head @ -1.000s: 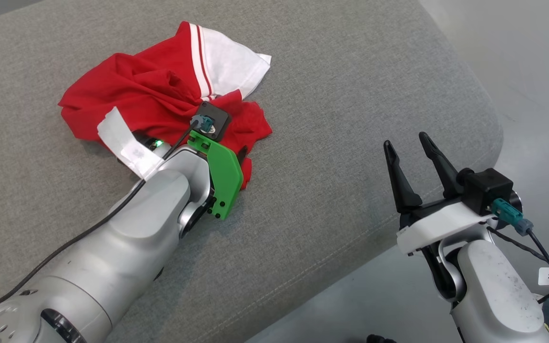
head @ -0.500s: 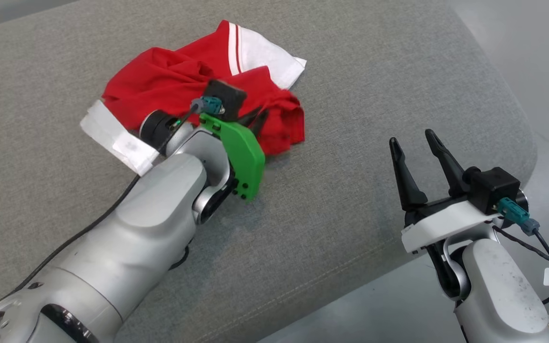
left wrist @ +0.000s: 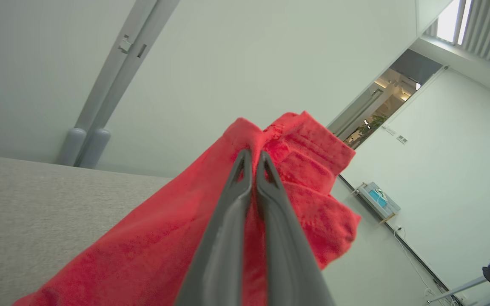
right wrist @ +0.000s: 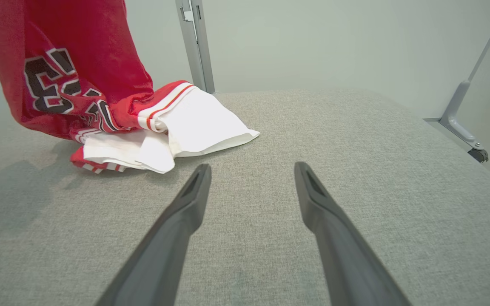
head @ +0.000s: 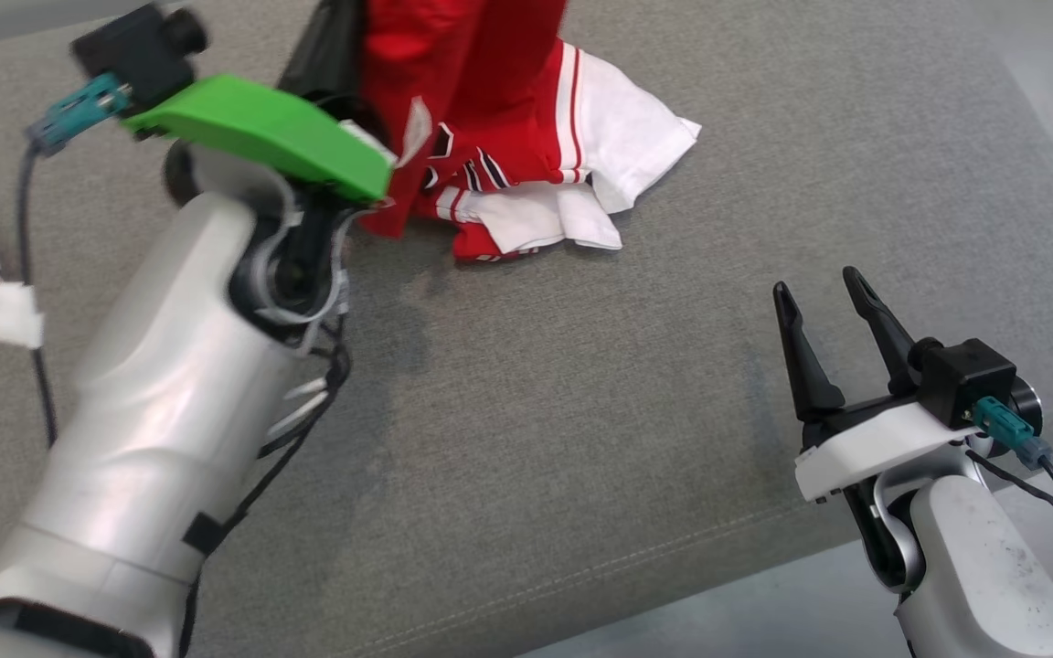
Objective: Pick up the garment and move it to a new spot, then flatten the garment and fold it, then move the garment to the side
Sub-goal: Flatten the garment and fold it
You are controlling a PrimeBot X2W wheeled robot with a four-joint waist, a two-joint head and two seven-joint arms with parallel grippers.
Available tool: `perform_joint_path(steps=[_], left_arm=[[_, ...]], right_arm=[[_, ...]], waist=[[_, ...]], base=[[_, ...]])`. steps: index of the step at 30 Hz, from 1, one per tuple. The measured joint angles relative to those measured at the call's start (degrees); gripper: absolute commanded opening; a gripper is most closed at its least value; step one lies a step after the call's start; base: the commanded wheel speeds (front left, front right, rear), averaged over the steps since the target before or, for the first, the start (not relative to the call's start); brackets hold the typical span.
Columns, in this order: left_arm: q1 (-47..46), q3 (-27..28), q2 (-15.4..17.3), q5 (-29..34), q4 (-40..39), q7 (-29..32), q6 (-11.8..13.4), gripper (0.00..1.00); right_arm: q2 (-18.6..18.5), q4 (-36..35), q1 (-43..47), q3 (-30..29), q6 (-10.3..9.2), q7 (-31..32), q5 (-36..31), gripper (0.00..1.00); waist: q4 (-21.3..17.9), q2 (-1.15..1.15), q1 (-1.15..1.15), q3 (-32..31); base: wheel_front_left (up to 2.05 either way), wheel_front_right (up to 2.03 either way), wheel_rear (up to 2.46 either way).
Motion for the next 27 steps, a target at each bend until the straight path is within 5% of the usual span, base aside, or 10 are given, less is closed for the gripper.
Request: perform_joint_path(steps=[6,15,18,19,27], left_arm=[[8.1,7.7,6.4,-3.8,4.8,0.0,3.0,0.00],[14.5,10.4,6.4,-6.0,6.0,0.0,2.6,0.00],[16.2,10.7,6.0,-6.1,6.7,0.0,2.6,0.48],[16.8,10.9,6.0,-6.1,6.9,0.0,2.6,1.00],[21.7,10.2,10.7,0.7,7.5,0.0,3.8,1.00]], right_arm=[[-0.6,-0.4,0.2,-0.5,0.47,0.0,-0.3,1.00],[-1.4,-0.4,0.3,-0.7,0.54,0.0,-0.8,1.00],[-1.5,-0.3,0.3,-0.4,0.79,0.0,-1.1,1.00],[-1.5,-0.3,0.3,-0.2,0.96,0.0,-1.2,1.00],[-1.5,-0.2,0.2,0.5,1.10,0.0,-1.3,1.00]], waist=[[3.6,0.00,0.00,-0.1],[7.9,0.00,0.00,0.2],[9.3,0.00,0.00,0.3],[9.7,0.00,0.00,0.3],[10.6,0.00,0.00,0.1]], base=[[0.00,0.00,0.00],[0.00,0.00,0.00],[0.00,0.00,0.00],[0.00,0.00,0.00],[0.00,0.00,0.00]])
